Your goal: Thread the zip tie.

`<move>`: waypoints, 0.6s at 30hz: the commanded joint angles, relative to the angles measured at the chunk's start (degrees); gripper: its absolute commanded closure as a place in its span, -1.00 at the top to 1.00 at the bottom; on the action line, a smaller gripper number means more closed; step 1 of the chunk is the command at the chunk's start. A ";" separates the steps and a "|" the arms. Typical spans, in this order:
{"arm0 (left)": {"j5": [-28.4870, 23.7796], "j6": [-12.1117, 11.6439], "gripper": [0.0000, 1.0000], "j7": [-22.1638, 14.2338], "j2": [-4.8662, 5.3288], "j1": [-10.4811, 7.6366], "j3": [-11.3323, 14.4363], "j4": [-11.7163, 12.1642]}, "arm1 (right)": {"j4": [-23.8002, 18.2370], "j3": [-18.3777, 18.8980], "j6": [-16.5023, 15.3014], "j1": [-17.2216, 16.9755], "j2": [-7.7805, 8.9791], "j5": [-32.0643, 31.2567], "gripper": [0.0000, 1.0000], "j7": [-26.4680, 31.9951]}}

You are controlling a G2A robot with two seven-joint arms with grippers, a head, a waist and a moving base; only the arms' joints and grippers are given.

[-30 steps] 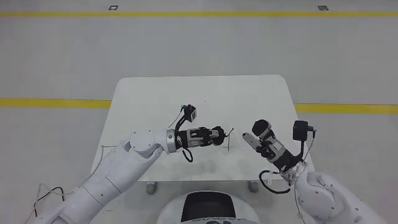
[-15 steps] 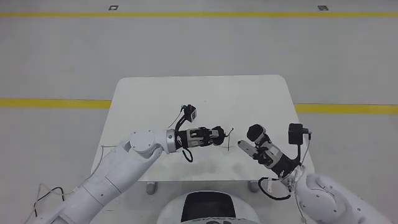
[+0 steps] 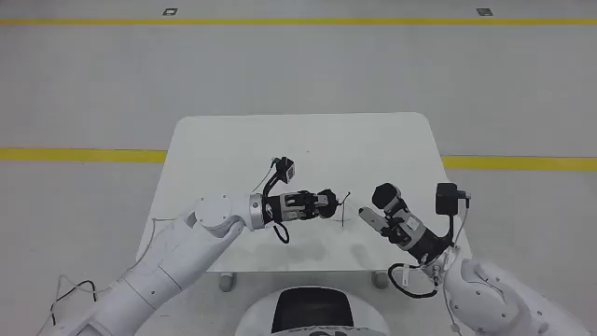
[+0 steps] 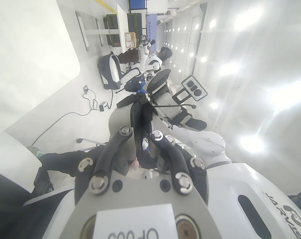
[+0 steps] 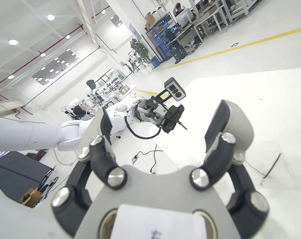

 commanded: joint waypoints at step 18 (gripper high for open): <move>0.00 0.00 -1.00 0.00 0.00 0.00 0.00 0.00 | -2.41 19.63 -0.17 0.20 1.39 28.76 1.00 35.29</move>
